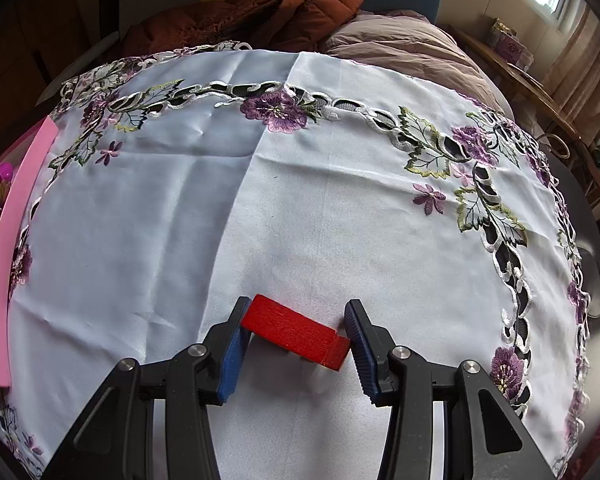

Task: Organize rigid objects
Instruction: 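Carry the purple oval into the tray with the left tool while the right tool holds the red block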

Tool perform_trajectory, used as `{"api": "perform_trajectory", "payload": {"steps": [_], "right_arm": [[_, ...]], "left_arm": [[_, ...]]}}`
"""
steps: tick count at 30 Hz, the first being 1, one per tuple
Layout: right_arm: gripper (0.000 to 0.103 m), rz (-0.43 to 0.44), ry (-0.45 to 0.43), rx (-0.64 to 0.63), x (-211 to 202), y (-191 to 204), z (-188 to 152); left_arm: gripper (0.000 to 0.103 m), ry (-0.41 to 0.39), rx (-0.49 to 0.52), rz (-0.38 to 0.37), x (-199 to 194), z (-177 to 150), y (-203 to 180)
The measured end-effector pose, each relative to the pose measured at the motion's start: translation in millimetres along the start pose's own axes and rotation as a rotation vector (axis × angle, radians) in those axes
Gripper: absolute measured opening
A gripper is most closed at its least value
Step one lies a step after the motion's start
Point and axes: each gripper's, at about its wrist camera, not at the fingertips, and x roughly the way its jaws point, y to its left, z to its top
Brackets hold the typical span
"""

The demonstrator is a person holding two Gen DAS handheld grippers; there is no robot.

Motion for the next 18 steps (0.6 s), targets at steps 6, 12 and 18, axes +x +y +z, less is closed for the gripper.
{"api": "perform_trajectory", "payload": {"steps": [6,12,18], "right_arm": [[0.048,-0.005,-0.001,-0.007,0,1,0],[0.048,-0.008,-0.001,-0.014,-1,1,0],[0.048,-0.014,-0.003,-0.024,-2,3,-1]], "left_arm": [[0.044,-0.002,-0.023,-0.062,-3,3,8],[0.044,0.025,0.029,-0.064,0,-7,-5],[0.044,0.023,0.073,-0.028,11,-1,-19]]}}
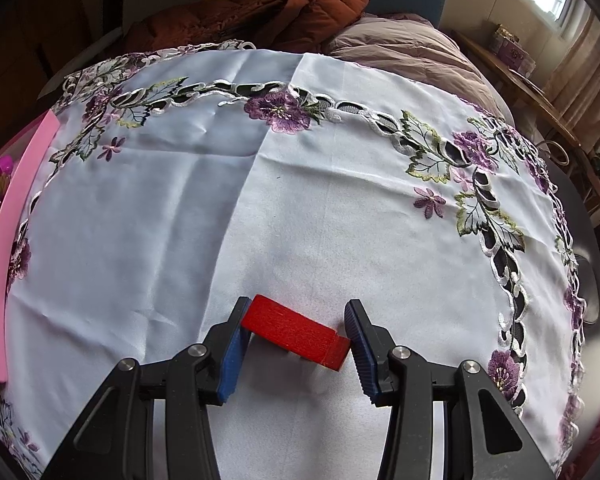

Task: Organize rigid objects
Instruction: 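Carry the purple oval into the tray with the left tool while the right tool holds the red block, then open the left tool to release the purple oval in the tray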

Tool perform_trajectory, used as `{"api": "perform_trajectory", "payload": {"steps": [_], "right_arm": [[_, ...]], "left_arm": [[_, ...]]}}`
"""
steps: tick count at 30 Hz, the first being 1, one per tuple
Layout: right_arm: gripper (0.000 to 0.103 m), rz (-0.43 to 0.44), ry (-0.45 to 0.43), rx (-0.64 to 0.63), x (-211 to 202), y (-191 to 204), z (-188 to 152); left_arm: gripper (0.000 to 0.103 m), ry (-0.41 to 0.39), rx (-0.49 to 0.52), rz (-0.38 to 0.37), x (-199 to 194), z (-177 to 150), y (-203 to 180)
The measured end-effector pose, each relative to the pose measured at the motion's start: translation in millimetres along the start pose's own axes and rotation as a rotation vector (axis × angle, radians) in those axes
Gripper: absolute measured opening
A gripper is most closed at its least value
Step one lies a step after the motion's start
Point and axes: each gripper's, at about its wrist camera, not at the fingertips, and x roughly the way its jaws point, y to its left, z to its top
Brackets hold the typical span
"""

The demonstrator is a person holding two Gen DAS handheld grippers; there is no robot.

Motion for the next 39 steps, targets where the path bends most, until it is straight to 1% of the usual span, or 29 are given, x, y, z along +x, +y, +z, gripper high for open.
{"api": "perform_trajectory", "payload": {"steps": [2,5,6,8,15,21,23,26,29,32,35,37,39], "right_arm": [[0.048,0.0,0.0,0.0,0,0,0],[0.048,0.001,0.0,0.001,0,0,0],[0.048,0.001,0.001,0.001,0,0,0],[0.048,0.001,0.001,0.001,0,0,0],[0.048,0.0,0.002,0.0,0,0,0],[0.048,-0.003,0.001,-0.001,0,0,0],[0.048,-0.005,0.001,-0.002,0,1,0],[0.048,-0.004,0.001,0.0,0,1,0],[0.048,-0.006,0.0,-0.002,0,1,-1],[0.048,-0.008,0.0,-0.005,-1,1,-1],[0.048,-0.011,-0.002,-0.009,-1,1,-1],[0.048,-0.013,-0.003,-0.011,-1,2,-1],[0.048,-0.016,-0.003,-0.01,-1,2,-1]], "left_arm": [[0.044,0.02,0.024,-0.004,7,1,-4],[0.044,0.061,0.033,0.019,17,-5,-5],[0.044,0.045,0.052,0.027,16,-8,-6],[0.044,0.04,0.08,0.053,16,-11,-9],[0.044,0.044,0.071,0.049,13,-13,-8],[0.046,0.004,0.075,0.049,4,-10,-7],[0.046,0.006,0.07,0.05,3,-9,-5],[0.046,-0.012,0.063,0.053,-3,-7,-4],[0.046,-0.041,0.066,0.088,-13,-6,-2],[0.046,-0.047,0.045,0.119,-21,-6,4],[0.046,-0.074,0.027,0.158,-33,-6,9],[0.046,-0.094,0.03,0.195,-41,-6,11],[0.046,-0.114,0.037,0.214,-49,-7,13]]}}
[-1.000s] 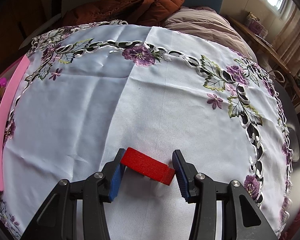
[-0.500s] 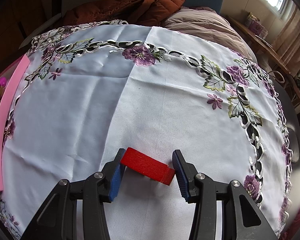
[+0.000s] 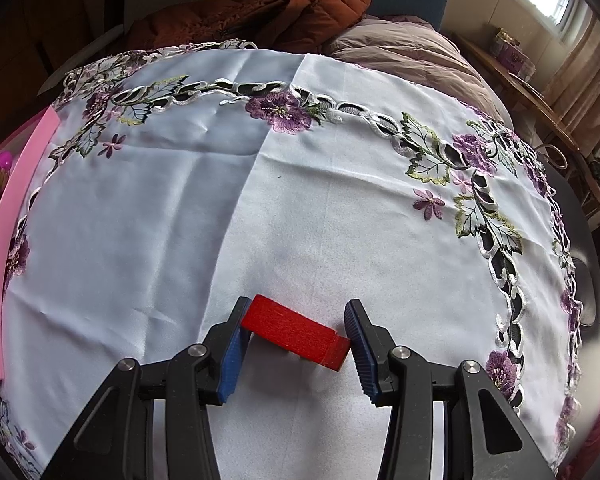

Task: Organize rigid objects
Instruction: 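Open the left tool to release the purple oval in the tray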

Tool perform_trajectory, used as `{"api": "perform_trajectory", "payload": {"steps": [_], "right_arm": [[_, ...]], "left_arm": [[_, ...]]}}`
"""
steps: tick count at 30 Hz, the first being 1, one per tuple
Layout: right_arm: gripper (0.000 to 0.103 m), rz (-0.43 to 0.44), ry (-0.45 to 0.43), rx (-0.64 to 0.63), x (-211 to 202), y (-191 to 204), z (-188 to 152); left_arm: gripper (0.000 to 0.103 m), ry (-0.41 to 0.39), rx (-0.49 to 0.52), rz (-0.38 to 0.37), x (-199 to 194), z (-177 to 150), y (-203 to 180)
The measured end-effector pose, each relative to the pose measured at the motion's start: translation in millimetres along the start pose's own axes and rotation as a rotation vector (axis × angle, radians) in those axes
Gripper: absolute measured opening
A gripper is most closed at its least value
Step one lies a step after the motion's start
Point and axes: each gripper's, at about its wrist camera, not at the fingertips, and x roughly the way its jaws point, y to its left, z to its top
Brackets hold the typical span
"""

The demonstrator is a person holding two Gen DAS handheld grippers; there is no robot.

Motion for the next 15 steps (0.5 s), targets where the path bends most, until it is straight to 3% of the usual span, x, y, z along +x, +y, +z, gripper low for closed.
{"api": "perform_trajectory", "payload": {"steps": [15], "right_arm": [[0.048,-0.023,-0.006,-0.019,-2,1,-1]], "left_arm": [[0.046,-0.053,-0.031,0.014,-26,1,17]]}}
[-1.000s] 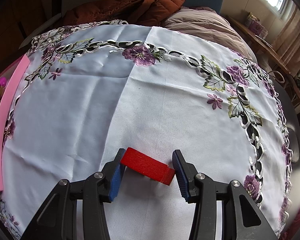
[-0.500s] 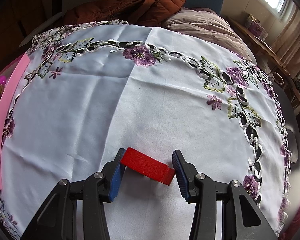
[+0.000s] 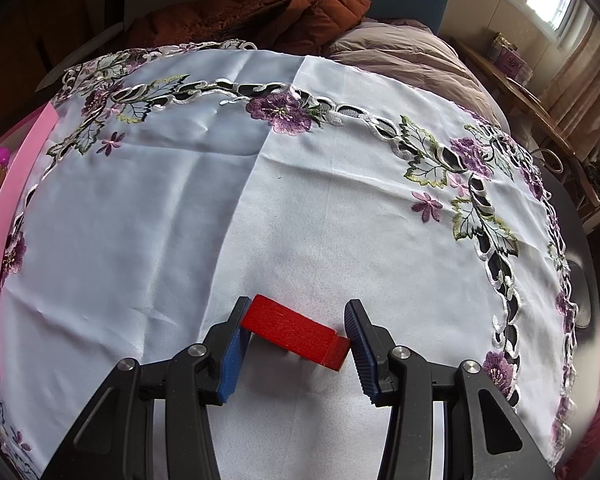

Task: Organize rigid objects
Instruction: 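Open the left tool to release the purple oval in the tray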

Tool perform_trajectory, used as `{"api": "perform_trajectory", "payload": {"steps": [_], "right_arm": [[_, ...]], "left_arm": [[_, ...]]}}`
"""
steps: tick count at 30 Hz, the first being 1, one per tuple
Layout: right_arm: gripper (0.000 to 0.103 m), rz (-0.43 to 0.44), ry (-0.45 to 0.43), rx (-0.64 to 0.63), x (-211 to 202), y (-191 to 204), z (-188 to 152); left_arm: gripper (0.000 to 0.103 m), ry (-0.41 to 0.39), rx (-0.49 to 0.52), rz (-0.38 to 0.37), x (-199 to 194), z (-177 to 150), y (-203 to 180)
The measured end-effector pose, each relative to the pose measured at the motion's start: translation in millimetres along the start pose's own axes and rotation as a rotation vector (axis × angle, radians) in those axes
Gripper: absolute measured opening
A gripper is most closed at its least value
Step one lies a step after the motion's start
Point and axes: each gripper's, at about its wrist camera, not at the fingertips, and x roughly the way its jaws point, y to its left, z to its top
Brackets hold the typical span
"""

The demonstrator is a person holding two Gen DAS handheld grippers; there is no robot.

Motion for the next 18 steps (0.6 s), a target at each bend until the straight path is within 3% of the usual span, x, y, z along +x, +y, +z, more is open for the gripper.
{"api": "perform_trajectory", "payload": {"steps": [11,18], "right_arm": [[0.048,0.049,-0.014,-0.024,-16,27,-2],[0.048,0.166,-0.12,-0.061,-57,73,12]], "left_arm": [[0.046,-0.003,-0.051,0.011,-4,-3,19],[0.046,-0.01,-0.092,0.043,-8,-6,40]]}}
